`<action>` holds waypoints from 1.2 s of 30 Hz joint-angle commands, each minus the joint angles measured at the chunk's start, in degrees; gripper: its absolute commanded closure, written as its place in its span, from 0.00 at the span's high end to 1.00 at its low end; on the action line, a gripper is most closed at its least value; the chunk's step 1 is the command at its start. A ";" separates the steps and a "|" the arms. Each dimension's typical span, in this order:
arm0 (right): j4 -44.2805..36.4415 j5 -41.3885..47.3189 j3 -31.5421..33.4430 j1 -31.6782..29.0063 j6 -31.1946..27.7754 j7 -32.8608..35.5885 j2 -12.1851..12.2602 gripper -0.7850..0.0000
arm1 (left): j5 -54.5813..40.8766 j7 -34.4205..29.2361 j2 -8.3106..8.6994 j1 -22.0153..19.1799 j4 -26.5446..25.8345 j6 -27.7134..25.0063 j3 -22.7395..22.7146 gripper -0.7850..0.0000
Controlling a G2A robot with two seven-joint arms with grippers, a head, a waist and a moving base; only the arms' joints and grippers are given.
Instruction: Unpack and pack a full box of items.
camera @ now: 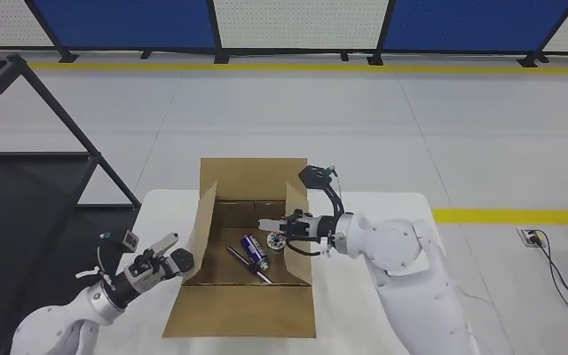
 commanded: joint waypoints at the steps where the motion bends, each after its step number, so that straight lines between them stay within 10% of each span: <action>1: 1.41 0.30 -1.08 0.40 0.57 -1.71 -0.14 1.00 | 0.74 0.48 0.02 -0.68 1.03 0.49 1.18 1.00; 36: 17.17 2.54 -10.12 5.42 7.54 -11.40 -1.64 1.00 | 5.18 6.49 0.43 -1.86 3.70 4.17 8.95 1.00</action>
